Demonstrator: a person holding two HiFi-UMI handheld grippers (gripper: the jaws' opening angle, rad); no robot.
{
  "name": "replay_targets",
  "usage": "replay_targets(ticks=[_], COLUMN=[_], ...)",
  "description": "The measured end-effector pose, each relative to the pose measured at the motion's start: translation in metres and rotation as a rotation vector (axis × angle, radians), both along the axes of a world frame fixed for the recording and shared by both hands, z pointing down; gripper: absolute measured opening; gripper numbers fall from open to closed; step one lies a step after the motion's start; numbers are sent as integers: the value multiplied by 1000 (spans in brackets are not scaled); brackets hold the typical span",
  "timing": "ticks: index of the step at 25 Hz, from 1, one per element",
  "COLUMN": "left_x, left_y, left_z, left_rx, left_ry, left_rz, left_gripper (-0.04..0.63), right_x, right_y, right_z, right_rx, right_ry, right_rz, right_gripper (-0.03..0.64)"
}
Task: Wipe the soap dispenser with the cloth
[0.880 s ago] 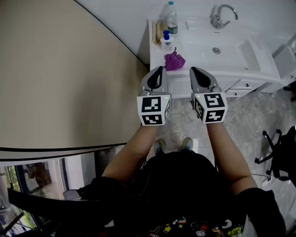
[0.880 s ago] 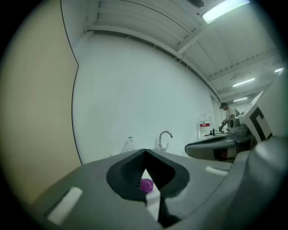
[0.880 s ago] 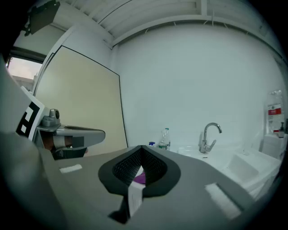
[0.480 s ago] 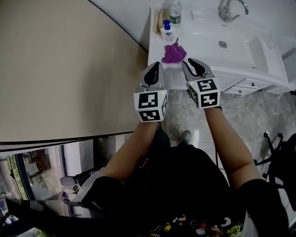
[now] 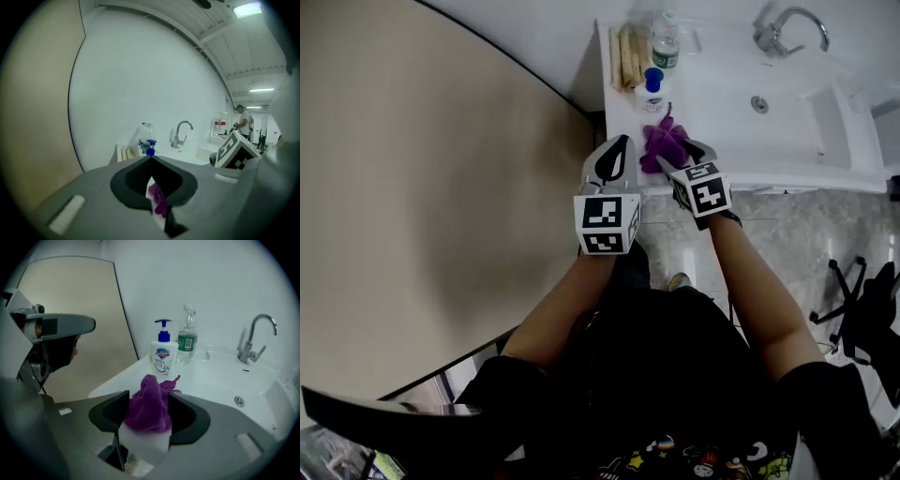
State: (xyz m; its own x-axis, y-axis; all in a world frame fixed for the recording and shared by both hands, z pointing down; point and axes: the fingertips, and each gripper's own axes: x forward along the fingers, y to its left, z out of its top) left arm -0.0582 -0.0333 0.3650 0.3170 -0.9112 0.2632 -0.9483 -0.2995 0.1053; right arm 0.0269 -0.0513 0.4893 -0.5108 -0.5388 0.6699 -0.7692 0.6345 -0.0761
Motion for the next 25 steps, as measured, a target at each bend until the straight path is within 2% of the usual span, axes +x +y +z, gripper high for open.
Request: replay_targets(ticks=[6,13,17,18,20,23,25], left_x=[-20,-31,-30,-30,-30,-29,-28], left_y=[-47,-74,-79,-81,-88,-93,-96], left_z=[13,32,30,27,23,18,17], left_rx=[-54,-100,-109,-107,-101,-97,-99], left_ry=[22,34,30,26,19,2,-11], left_rz=[85,83,71,67,56,51,47], left_gripper=[0,0,0,0,0,0,0], right_x=[-13,-8,-3,-1,1,8,16], right_y=[-20,-39,-36,-36,-37,-43,-55], right_z=[26,43,47,47,44,28,10], right_rx=[-140,-245,-289,-286,-295,-308,-275], right_ry=[155,232,250,246,185,20,-39], right_rz=[12,32,-14,-23,-13,72,117], right_gripper=[284,277,183,143,116,106,106])
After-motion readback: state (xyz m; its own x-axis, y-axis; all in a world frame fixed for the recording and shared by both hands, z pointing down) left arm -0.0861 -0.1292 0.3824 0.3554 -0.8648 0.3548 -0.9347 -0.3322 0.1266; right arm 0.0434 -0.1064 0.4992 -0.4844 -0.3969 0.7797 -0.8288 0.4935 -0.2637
